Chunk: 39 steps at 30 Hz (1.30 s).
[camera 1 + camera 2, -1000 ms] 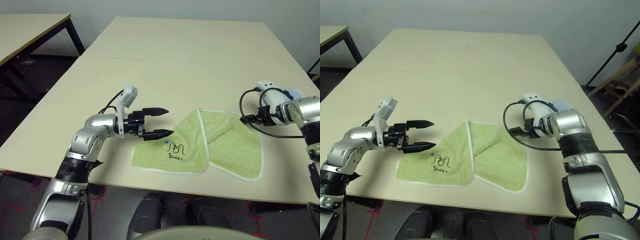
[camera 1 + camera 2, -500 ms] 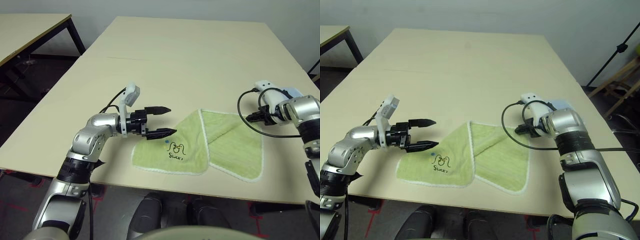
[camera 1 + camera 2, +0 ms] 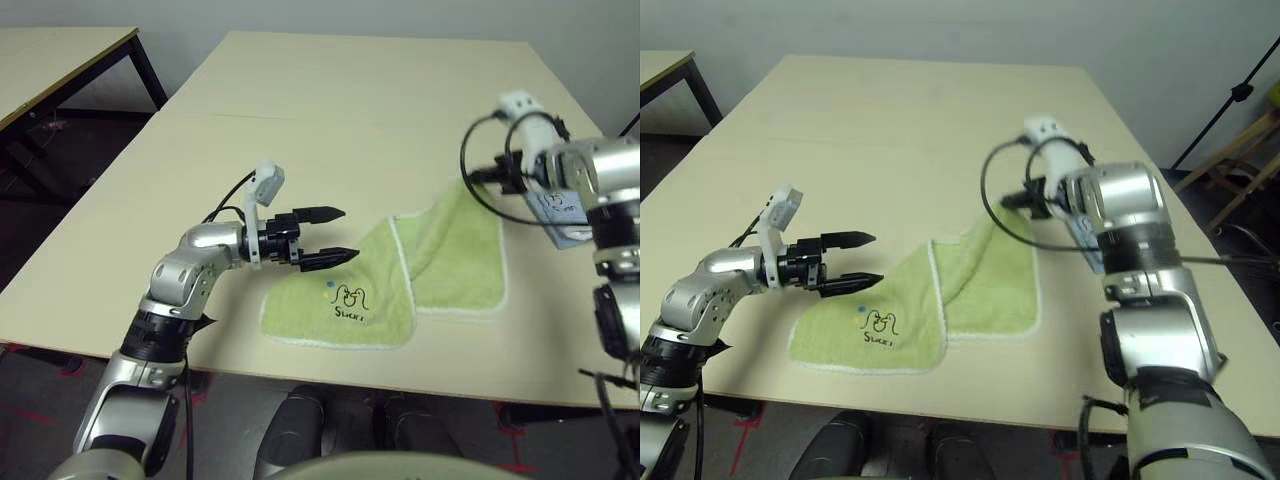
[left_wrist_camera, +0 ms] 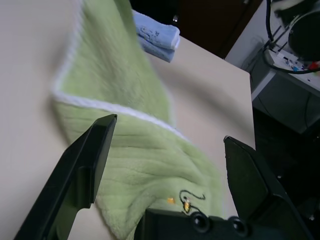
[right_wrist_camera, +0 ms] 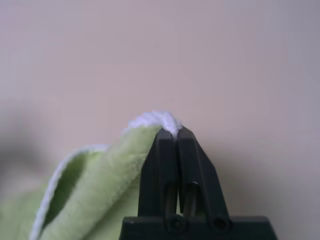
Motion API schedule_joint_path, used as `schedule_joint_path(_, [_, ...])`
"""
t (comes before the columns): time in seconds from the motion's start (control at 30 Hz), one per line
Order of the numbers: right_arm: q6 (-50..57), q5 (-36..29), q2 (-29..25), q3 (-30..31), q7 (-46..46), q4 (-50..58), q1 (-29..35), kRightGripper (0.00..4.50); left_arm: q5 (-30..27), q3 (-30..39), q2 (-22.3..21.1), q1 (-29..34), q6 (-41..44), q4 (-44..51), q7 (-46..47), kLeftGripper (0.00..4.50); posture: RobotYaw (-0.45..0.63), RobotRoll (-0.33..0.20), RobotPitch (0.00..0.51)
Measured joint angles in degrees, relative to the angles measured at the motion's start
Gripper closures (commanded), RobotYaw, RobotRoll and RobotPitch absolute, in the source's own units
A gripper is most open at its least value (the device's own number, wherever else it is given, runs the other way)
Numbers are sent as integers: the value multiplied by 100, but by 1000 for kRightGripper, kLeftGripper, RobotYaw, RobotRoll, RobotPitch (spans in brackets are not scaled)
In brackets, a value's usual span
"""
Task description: Fold the towel and set it aside.
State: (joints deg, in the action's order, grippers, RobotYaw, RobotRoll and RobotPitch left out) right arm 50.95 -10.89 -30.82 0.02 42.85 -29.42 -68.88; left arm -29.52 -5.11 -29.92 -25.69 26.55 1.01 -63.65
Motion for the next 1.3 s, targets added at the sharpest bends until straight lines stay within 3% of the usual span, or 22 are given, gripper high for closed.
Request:
schedule_joint_path(0.27, [-1230, -51, 188, -480, -451, -1084, -1580, 4466, 5, 56, 9, 19, 5, 0, 175, 0, 160, 0, 103])
schedule_joint_path(0.47, [-2039, 33, -42, -591, -555, -1880, -2544, 4466, 9, 126, 12, 90, -37, -2, 264, 0, 159, 0, 97])
schedule_joint_path(0.87, [-2865, 331, -148, -515, -343, -2746, -3522, 4466, 40, 152, 52, 89, -146, -107, 268, 0, 155, 0, 91])
schedule_joint_path(1.1, [-2457, -47, -65, -801, -25, -2707, -4294, 4466, 46, 180, 45, 89, -203, -166, 271, 0, 161, 0, 86])
schedule_joint_path(1.2, [-2402, -54, -75, -808, 22, -2695, -4309, 4466, 50, 205, 37, 89, -218, -216, 278, 0, 162, 0, 84])
schedule_joint_path(1.3, [-2611, 332, -151, -417, 26, -2777, -3900, 4466, 57, 207, 37, 89, -229, -236, 292, 0, 162, 0, 84])
